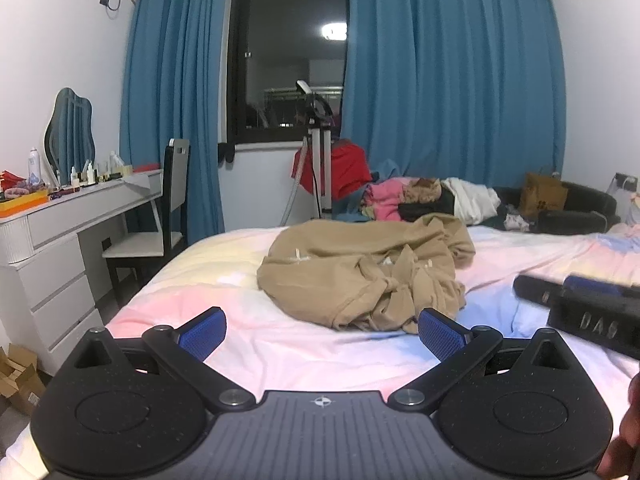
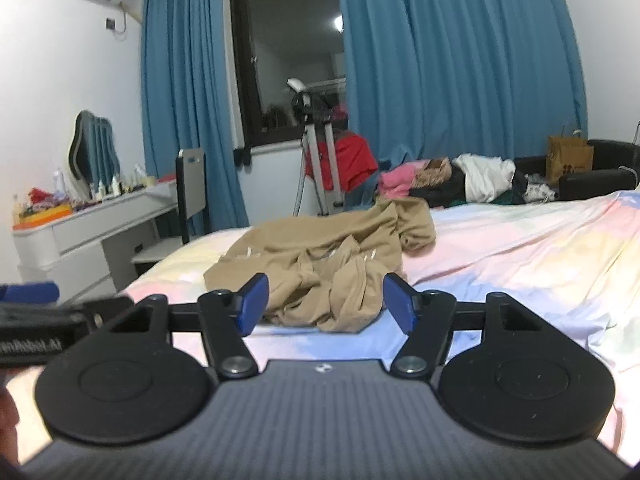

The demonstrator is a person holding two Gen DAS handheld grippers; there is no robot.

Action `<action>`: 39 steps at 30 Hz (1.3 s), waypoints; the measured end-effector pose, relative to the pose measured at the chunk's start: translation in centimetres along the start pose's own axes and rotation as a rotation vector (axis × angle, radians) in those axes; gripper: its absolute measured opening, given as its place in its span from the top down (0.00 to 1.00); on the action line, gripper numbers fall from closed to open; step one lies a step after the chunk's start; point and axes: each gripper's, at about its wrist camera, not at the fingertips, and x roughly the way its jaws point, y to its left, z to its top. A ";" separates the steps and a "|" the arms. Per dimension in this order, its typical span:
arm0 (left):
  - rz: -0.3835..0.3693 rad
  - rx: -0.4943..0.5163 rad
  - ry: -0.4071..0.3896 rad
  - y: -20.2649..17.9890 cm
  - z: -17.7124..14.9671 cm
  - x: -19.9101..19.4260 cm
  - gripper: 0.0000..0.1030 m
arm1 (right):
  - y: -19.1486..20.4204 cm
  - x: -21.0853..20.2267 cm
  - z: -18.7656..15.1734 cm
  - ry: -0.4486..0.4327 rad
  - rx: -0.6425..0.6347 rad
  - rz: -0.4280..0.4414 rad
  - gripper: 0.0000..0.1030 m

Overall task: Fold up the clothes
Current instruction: 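Reach both grippers toward the crumpled tan T-shirt on the bed, then grasp the tan T-shirt with the left gripper while the right gripper grasps another edge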

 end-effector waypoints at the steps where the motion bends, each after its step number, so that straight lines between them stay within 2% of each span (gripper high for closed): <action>1: -0.002 -0.003 0.007 0.1 -0.1 0.2 0.00 | 0.0 -0.1 0.1 -0.014 0.002 -0.009 0.35; 8: -0.012 -0.018 0.048 0.3 -1.0 1.2 0.00 | -1.1 -0.9 0.8 -0.061 0.052 -0.040 0.36; 10: -0.017 -0.015 0.057 0.2 -1.2 1.6 0.01 | -1.3 -1.2 1.2 -0.071 0.055 -0.030 0.49; 11: -0.028 -0.009 0.064 0.1 -1.2 2.0 0.02 | -1.4 -1.2 1.2 -0.072 0.056 -0.032 0.53; 13: -0.057 0.004 0.084 -0.2 -1.3 2.9 0.04 | -1.6 -1.5 1.4 -0.079 0.058 -0.050 0.73; 15: -0.063 0.019 0.110 -0.7 -1.3 4.3 0.05 | -2.1 -2.0 1.4 -0.104 0.085 -0.069 0.85; 20: -0.079 0.064 0.140 -2.3 -0.7 9.2 0.09 | -3.8 -3.2 1.9 -0.146 0.164 -0.103 0.85; 25: -0.138 0.044 0.114 -4.0 0.3 15.4 0.11 | -4.9 -2.1 1.5 -0.100 0.196 -0.147 0.85; 30: -0.122 0.059 0.087 -6.2 1.1 22.7 0.15 | -6.9 0.7 0.2 -0.029 0.244 -0.176 0.85; 34: -0.123 0.076 0.098 -7.6 1.0 28.7 0.26 | -7.9 3.0 -1.5 0.007 0.224 -0.211 0.85; 36: -0.123 0.097 0.133 -7.8 0.1 30.8 0.41 | -7.9 4.6 -2.5 0.027 0.208 -0.213 0.85; 38: -0.096 0.123 0.137 -7.9 -0.8 32.1 0.62 | -7.8 6.1 -3.3 0.046 0.190 -0.211 0.85; 39: -0.090 0.125 0.128 -7.8 -1.1 32.3 0.66 | -7.6 6.9 -3.8 0.055 0.180 -0.208 0.85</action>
